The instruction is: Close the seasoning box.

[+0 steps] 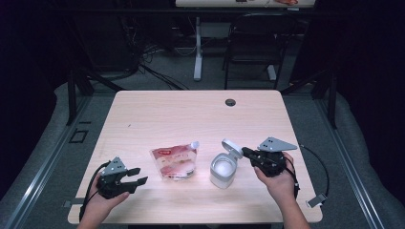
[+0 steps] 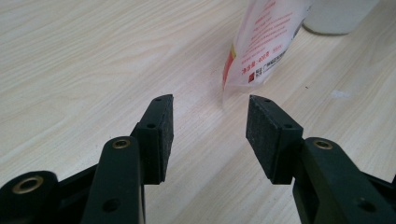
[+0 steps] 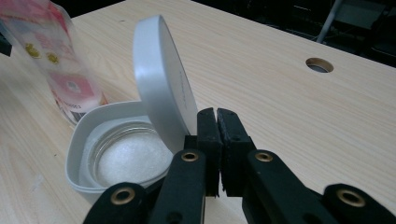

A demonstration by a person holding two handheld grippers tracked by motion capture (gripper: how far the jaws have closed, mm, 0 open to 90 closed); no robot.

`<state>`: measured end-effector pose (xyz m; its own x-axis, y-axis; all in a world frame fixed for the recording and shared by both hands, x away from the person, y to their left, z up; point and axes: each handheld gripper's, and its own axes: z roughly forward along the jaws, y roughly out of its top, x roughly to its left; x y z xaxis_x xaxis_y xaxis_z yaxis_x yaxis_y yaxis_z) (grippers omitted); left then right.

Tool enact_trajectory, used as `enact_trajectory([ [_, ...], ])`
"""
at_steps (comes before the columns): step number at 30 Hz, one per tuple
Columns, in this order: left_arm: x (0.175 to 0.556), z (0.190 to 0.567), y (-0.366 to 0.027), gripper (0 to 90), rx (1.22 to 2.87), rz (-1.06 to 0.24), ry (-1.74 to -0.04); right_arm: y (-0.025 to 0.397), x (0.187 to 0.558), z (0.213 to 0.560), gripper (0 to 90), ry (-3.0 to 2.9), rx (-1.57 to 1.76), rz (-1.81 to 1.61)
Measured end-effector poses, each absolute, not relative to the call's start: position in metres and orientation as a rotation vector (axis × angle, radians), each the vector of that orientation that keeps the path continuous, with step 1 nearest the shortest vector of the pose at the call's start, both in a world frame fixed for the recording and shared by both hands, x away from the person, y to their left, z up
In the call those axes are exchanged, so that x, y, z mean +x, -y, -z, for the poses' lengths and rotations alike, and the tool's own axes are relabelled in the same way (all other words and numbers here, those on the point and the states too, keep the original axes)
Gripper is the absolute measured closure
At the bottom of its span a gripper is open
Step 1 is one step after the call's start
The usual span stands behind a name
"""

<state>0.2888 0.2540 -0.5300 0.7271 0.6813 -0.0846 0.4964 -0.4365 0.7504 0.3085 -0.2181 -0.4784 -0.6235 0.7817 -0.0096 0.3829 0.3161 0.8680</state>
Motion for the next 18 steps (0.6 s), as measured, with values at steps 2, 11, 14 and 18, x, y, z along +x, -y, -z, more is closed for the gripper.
enact_trajectory([
  [2, 0.289, 0.53, -0.254, 52.1, 2.128, -0.295, -0.885, 0.215, 0.306, 0.479, 87.5, -2.165, 1.023, -1.265],
  [11, 0.29, 0.53, -0.255, 52.0, 2.131, -0.299, -0.878, 0.193, 0.296, 0.484, 85.6, -2.243, 0.942, -1.233],
  [14, 0.291, 0.531, -0.256, 52.0, 2.125, -0.296, -0.883, 0.19, 0.294, 0.486, 84.5, -2.256, 0.939, -1.258],
  [18, 0.292, 0.531, -0.256, 52.0, 2.127, -0.298, -0.886, 0.188, 0.292, 0.488, 82.2, -2.27, 0.925, -1.27],
])
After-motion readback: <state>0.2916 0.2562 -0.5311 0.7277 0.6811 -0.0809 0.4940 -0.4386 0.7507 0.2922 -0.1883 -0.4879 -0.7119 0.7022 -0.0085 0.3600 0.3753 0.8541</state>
